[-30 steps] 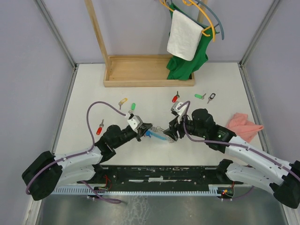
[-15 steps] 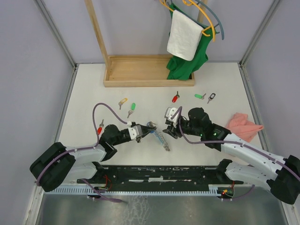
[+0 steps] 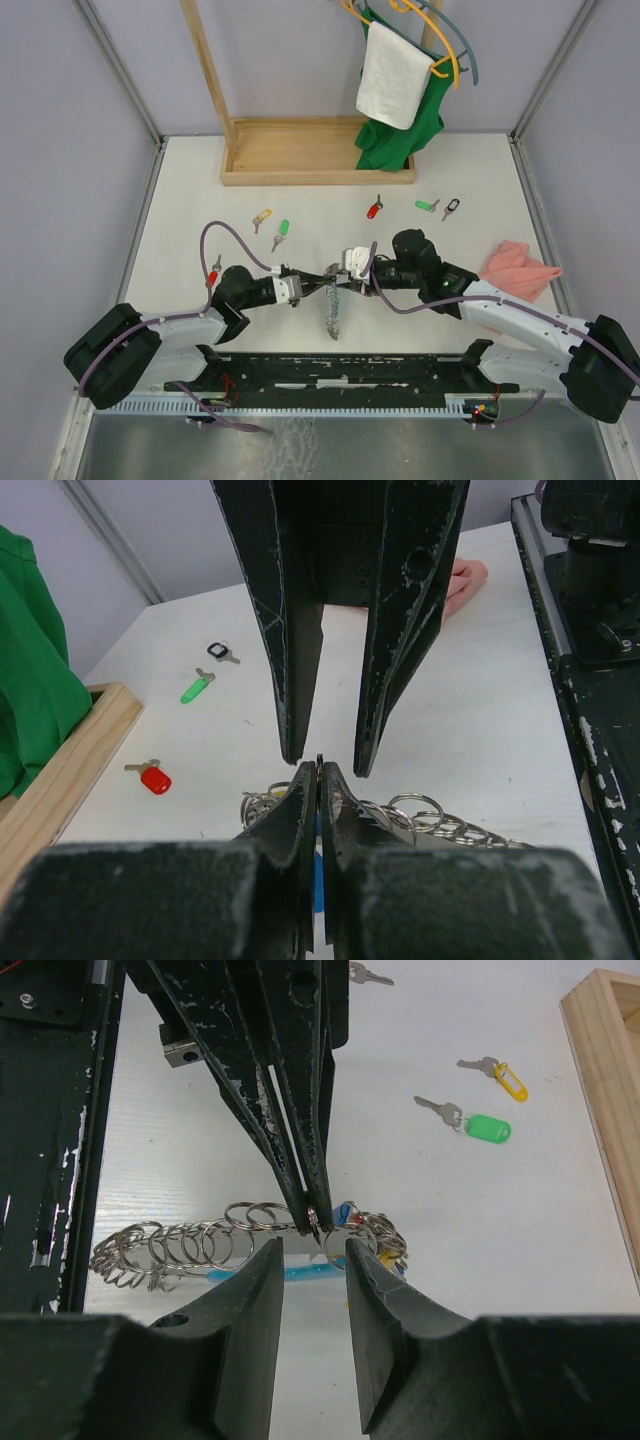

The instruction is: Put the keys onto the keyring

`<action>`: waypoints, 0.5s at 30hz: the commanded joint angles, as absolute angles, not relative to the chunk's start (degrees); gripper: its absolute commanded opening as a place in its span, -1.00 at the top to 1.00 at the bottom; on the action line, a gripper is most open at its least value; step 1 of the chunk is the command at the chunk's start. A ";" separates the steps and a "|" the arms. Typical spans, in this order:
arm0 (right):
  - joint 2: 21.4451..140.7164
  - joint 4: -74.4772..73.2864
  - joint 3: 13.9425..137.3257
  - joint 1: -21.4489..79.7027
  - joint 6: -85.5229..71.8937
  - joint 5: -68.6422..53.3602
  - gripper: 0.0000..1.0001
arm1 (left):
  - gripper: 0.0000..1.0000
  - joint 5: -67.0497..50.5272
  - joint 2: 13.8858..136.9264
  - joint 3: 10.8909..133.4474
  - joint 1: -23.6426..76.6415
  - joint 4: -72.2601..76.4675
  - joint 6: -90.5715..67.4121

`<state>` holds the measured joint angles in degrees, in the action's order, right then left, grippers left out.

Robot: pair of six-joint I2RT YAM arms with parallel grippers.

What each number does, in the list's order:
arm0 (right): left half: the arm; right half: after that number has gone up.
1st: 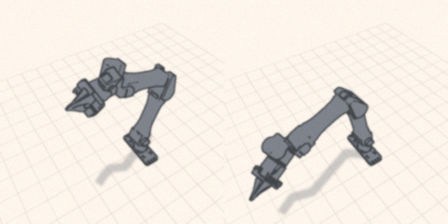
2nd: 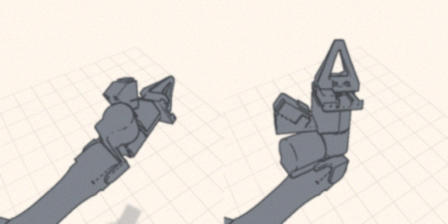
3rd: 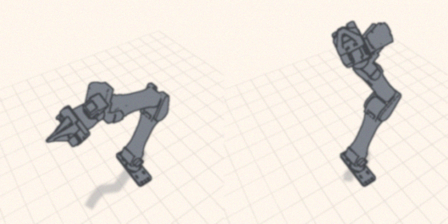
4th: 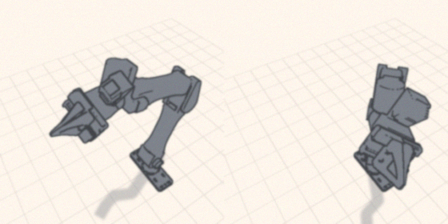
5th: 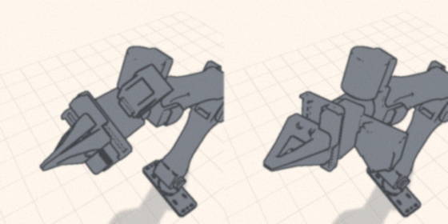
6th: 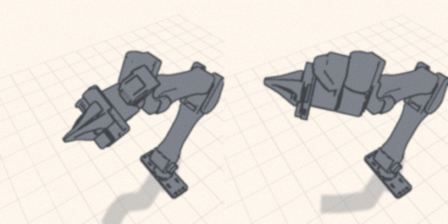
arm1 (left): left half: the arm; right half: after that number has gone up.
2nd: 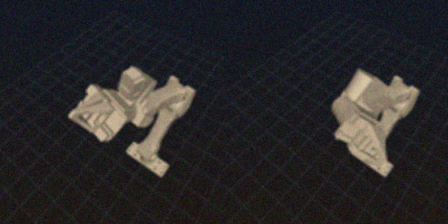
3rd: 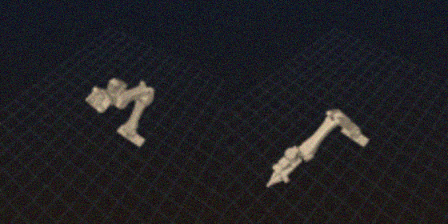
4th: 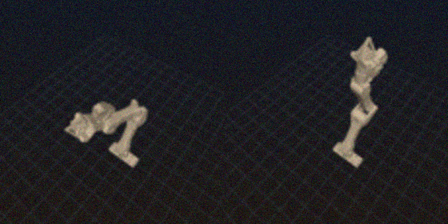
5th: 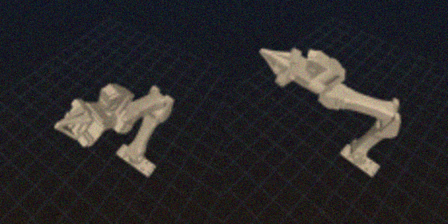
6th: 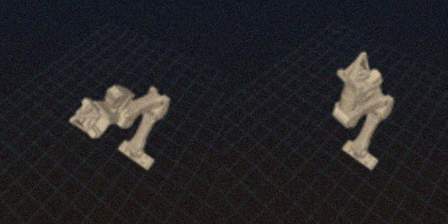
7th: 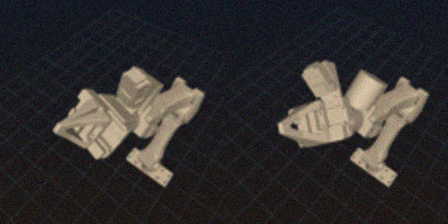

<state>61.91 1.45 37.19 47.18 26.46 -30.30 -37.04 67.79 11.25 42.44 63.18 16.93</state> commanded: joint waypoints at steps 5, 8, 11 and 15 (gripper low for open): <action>63.78 9.13 35.87 47.11 27.67 -33.71 0.31 | 0.95 -38.75 67.07 11.77 42.10 71.10 18.64; 64.06 10.39 35.58 47.11 27.11 -33.79 0.42 | 0.95 -38.80 67.26 11.78 42.10 71.09 18.39; 64.36 10.66 35.64 47.11 27.06 -34.37 0.57 | 0.95 -39.02 67.48 11.78 42.10 71.41 17.84; 64.92 10.21 36.07 47.11 26.73 -34.12 0.95 | 0.95 -39.20 67.64 11.69 42.10 71.42 17.13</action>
<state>64.47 6.79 35.64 47.18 27.24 -32.95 -37.74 67.79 11.25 42.09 65.04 16.86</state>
